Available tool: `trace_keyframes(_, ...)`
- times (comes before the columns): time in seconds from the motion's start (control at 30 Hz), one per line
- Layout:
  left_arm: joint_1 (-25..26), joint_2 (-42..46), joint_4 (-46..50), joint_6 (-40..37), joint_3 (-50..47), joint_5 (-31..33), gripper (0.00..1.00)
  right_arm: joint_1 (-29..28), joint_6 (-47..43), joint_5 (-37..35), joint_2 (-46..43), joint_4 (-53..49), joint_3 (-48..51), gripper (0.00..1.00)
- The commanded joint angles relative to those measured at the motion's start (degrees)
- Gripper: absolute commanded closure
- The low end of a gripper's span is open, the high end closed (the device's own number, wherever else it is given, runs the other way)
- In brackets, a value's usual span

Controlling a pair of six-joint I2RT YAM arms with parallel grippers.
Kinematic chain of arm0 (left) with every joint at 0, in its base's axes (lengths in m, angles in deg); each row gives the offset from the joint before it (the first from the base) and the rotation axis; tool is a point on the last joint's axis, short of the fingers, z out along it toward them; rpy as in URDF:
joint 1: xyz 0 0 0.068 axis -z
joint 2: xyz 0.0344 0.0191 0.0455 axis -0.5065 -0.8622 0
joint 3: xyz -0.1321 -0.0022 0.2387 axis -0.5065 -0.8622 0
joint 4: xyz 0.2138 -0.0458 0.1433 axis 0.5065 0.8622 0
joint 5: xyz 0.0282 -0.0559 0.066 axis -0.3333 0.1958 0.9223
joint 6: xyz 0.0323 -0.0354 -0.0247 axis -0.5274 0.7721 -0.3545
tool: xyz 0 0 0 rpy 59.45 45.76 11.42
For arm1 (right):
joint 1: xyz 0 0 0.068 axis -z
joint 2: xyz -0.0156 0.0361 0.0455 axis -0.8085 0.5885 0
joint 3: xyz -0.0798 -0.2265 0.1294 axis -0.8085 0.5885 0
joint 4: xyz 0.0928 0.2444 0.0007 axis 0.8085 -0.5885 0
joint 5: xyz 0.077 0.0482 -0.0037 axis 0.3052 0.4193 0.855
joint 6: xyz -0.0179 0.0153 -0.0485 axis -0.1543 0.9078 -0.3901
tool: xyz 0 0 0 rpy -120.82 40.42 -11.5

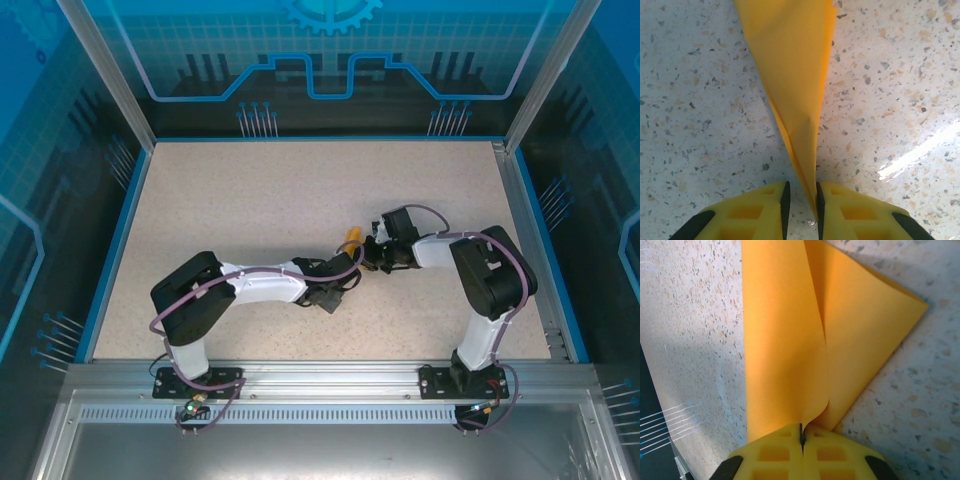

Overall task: Fold a paper plane with a square sheet of paper (pick it up from the middle)
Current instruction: Fold the wing for the fifth time at the center of the table.

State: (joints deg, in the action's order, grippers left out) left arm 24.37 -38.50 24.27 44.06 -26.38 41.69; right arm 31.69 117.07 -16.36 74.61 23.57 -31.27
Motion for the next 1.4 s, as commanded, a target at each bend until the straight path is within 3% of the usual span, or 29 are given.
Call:
trace_keyframes(0.0,-0.57,1.71,1.38,-1.43,-1.1,0.63,0.78,-0.65,-1.2,-1.54,1.42,-2.6,-0.9,1.0)
trace_keyframes(0.3,-1.15,2.48,1.66,-2.3,-0.93,1.17,0.84,-0.68,-1.61,-2.82,2.3,-4.3,-0.87,1.0)
trace_keyframes(0.5,-1.27,3.18,2.41,-3.21,-1.11,0.25,0.79,-0.68,-2.22,-4.11,2.35,-6.19,-1.27,1.0)
trace_keyframes(0.73,-3.35,9.18,2.44,0.52,-0.63,-11.14,0.71,-0.72,-2.34,-4.31,2.71,-6.32,-1.22,1.0)
trace_keyframes(0.97,-10.2,12.71,-3.05,6.06,-1.7,-21.46,0.73,-0.72,-2.03,-3.68,3.04,-5.23,-0.44,1.0)
trace_keyframes(1.1,-11.76,9.92,-5.37,7.35,-1.08,-21.6,0.8,-0.76,-1.77,-3.59,3.18,-4.81,-0.17,1.0)
trace_keyframes(1.37,-12.44,4.58,-10.41,7.43,-0.48,-24.81,0.81,-0.77,-1.17,-3.26,3.36,-4.01,-0.17,1.0)
